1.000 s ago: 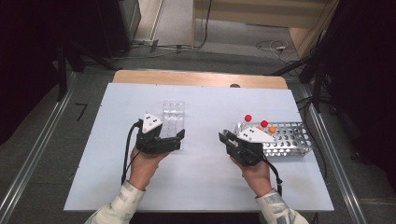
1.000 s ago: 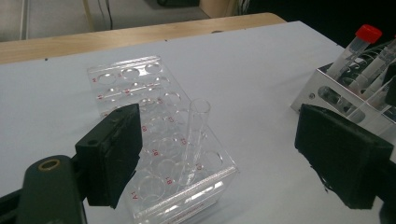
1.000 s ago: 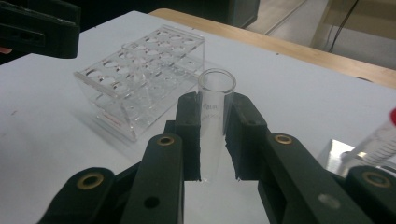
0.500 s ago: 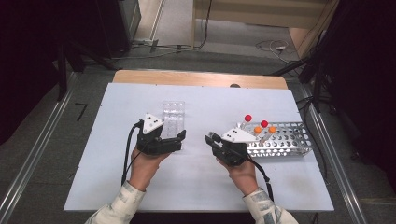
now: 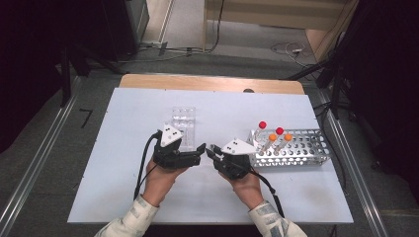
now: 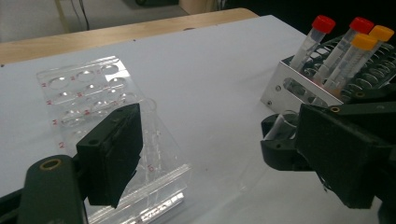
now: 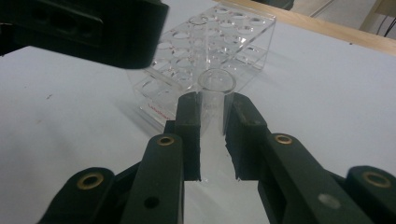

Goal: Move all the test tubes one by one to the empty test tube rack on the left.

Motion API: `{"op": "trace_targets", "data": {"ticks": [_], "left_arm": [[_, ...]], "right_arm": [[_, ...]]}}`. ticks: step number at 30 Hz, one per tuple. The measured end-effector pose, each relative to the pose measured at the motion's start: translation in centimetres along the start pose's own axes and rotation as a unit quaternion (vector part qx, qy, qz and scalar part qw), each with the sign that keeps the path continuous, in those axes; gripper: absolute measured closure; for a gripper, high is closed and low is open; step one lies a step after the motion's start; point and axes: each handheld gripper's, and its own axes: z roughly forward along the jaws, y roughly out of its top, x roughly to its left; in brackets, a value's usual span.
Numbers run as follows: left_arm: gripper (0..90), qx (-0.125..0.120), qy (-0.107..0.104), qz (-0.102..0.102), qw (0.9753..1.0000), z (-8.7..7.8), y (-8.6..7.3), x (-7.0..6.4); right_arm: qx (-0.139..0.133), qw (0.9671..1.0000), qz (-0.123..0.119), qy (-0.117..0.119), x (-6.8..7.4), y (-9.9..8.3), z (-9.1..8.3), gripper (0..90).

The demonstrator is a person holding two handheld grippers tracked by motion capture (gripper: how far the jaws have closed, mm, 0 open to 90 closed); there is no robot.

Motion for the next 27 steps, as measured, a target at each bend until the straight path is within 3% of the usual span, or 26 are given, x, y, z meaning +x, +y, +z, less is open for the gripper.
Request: {"op": "trace_targets", "data": {"ticks": [4, 12, 18, 27], "left_arm": [[23.4, -0.001, -0.018, -0.002, 0.9998, 0.1, -0.1, -0.2], [50.4, 0.002, -0.058, 0.008, 0.9983, 0.1, -0.2, -0.6], [64.0, 0.009, -0.064, 0.016, 0.9978, 0.1, -0.3, -0.6], [68.5, 0.019, -0.062, 0.022, 0.9976, 0.4, -0.4, -0.8]], "right_arm": [[0.002, 1.0000, -0.003, 0.002, 0.5, 0.0, 0.3, 73.3], [-0.001, 0.9999, -0.008, 0.006, 1.6, 0.1, 0.7, 73.3], [-0.006, 0.9999, -0.013, 0.005, 2.0, 0.1, 0.8, 73.3], [-0.012, 0.9998, -0.017, -0.002, 2.2, 0.1, 0.8, 73.4]]}}
